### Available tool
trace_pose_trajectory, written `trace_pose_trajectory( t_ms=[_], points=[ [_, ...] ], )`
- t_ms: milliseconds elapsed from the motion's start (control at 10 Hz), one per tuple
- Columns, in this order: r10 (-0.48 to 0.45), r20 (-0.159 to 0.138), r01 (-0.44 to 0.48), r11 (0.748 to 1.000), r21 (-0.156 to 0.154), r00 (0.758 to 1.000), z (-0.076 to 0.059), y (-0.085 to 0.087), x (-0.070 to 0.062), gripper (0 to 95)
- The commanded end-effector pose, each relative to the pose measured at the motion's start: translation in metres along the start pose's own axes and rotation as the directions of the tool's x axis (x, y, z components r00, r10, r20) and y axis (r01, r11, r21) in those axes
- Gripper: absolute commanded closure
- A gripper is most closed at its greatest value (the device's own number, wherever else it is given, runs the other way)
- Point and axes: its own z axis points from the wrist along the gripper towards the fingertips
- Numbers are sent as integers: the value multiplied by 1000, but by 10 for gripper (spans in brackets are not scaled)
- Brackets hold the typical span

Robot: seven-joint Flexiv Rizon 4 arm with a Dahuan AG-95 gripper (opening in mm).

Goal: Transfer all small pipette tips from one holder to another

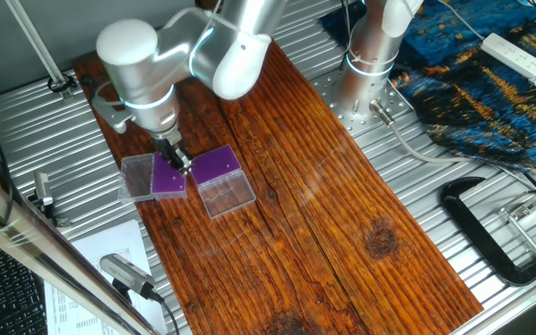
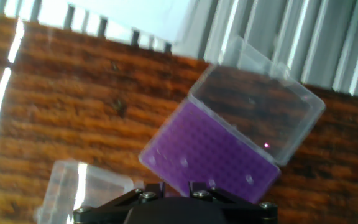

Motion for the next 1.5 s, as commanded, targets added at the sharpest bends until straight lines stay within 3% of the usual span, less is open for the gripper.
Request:
trace_pose_trajectory(
  t_ms=[100,200,400,1400,1500],
  points=[
    [2,1,-2,1000,3,1000,5,-1,7,760],
    [-6,-1,6,1000,4,1000,9,-3,18,760],
    [-17,-2,17,1000,4,1000,11,-5,24,760],
    [-30,5,30,1000,7,1000,19,-6,23,760],
    [-30,7,30,1000,7,1000,20,-6,22,950]
  ],
)
